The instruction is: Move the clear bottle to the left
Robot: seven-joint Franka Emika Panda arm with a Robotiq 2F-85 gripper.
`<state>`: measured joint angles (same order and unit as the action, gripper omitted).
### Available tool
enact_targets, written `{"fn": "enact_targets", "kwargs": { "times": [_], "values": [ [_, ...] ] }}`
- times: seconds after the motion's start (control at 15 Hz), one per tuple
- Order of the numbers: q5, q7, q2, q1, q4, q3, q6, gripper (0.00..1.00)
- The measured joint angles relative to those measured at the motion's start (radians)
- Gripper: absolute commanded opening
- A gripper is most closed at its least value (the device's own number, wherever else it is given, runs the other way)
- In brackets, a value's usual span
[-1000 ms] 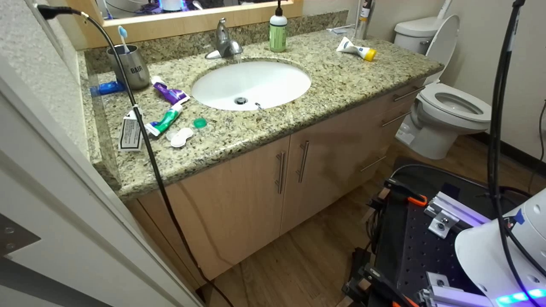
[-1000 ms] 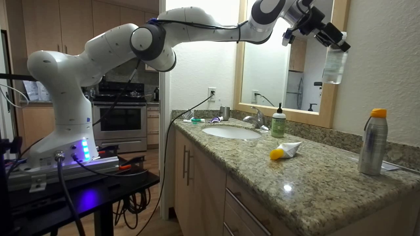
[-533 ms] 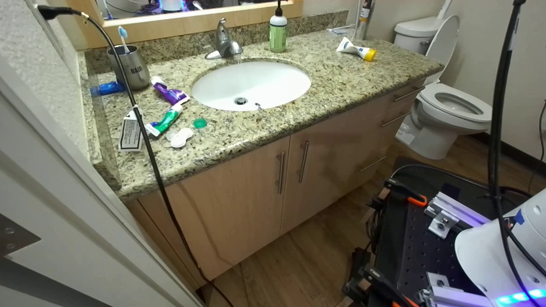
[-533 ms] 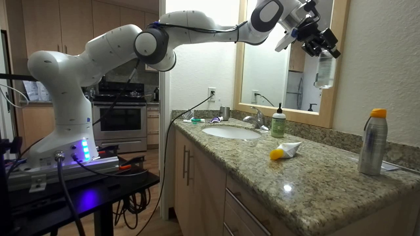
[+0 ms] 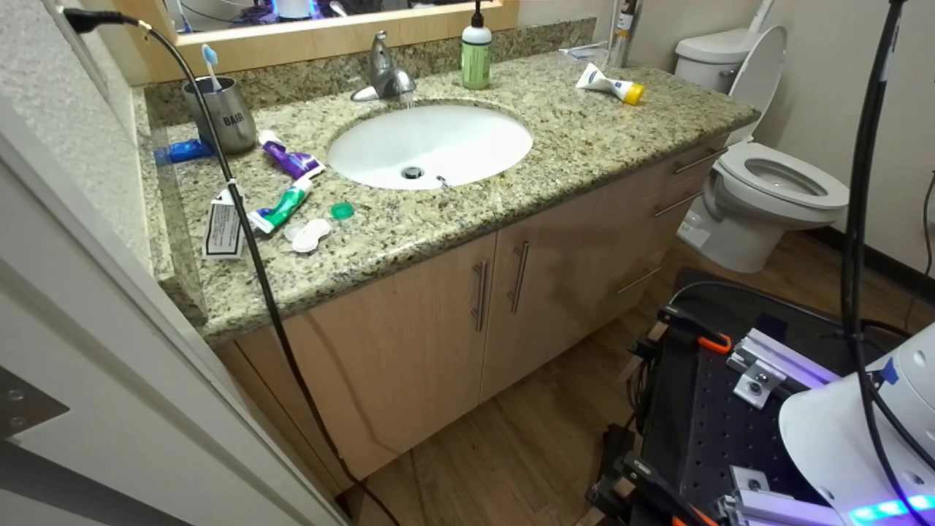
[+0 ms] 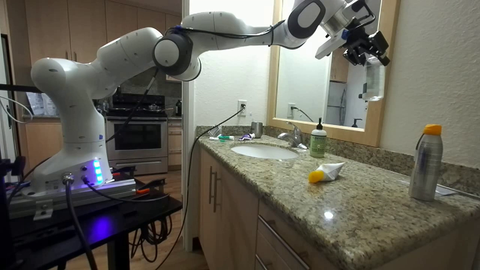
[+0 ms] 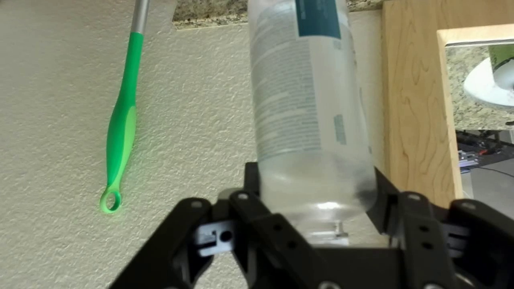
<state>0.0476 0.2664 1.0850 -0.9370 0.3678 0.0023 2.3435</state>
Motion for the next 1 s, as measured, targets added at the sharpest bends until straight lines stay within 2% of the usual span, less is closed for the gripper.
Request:
{"fn": "enact_targets", "kwargs": {
  "times": [0.07,0.47,0.93,1.0],
  "values": [
    [0.0,0.011,0.001,0.003,0.002,0.0,-0.002,0.37],
    [0.01,0.305,0.026,0.052,0.004,0.077,-0.036,0.37],
    [0.109,0.73,0.026,0.033,0.002,0.174,-0.156,0.37],
    [0.132,0.796,0.025,0.023,0.001,0.191,-0.164,0.62]
  ]
}}
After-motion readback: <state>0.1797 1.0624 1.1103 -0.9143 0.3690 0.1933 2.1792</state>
